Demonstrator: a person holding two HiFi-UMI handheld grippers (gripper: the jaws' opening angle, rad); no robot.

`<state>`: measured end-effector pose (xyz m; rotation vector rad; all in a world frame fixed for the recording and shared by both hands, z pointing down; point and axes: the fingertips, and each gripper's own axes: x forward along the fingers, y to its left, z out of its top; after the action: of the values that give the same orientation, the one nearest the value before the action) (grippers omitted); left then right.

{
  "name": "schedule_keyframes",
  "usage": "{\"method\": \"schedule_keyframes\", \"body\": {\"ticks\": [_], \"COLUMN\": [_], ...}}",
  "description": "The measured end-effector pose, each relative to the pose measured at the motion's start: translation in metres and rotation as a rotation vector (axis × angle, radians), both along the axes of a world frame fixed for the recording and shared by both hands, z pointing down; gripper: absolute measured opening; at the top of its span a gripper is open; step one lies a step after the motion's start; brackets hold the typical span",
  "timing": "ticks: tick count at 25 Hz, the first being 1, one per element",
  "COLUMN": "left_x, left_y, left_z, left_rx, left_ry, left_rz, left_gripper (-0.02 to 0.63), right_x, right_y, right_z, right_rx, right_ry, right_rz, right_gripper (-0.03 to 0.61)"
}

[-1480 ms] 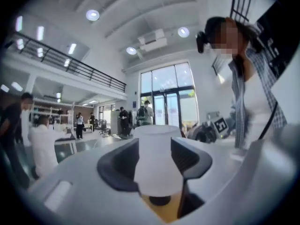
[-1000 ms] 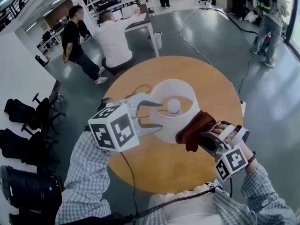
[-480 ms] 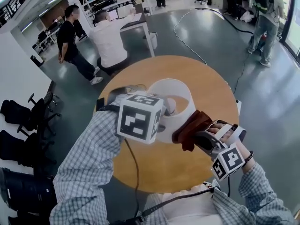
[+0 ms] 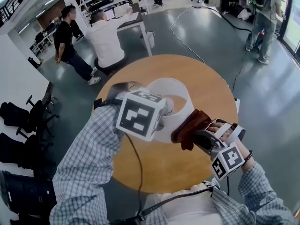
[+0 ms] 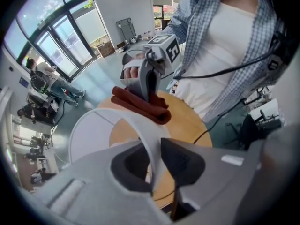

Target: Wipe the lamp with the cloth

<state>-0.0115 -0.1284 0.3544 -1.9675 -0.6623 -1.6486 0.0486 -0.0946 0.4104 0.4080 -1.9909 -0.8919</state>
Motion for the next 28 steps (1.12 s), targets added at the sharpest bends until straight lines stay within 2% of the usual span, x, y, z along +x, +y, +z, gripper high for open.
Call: {"method": "schedule_keyframes", "body": {"ticks": [4,8,14,17,22,25,28], "left_x": [0.007,0.013,0.005,-0.002,-0.014,-0.023,-0.032], "left_y": [-0.014,-0.030,-0.052,-0.056,-0.069,-0.079,-0.084], "left_z": [-0.004,-0.012,-0.019,-0.022,-0.024,-0.025,-0.026], "left_rx": [-0.021,-0.025,-0.077,-0.123,-0.158,-0.161,-0.183], "left_ry": [0.033,0.071,0.130,0.152,0.202,0.248,0.284], "left_rz": [-0.050,-0.101,-0.191,-0.254,-0.332,-0.359,-0.407], "left_gripper": [0.057,0.060,0.061,0.063,0.066,0.066,0.067], "right_x": [0.009,0.021,0.062,0.088,0.105,0.100,0.069], "right_y": [-0.010,-0.024,-0.070,-0.098,-0.134,-0.152,-0.162], "right_z": [-0.008,-0.032,-0.069,-0.066,-0.022,0.023,0.056], "right_rx": [-0.008,-0.048,-0.032,-0.039,-0.176,-0.294,-0.400], "right_ry": [-0.067,-0.233,-0.519,-0.641,-0.850,-0.902,-0.892], "right_rz": [0.045,0.115,0.317,0.440,0.648,0.764,0.769], "right_gripper": [0.061,0.061,0.061,0.061,0.060,0.060,0.060]}}
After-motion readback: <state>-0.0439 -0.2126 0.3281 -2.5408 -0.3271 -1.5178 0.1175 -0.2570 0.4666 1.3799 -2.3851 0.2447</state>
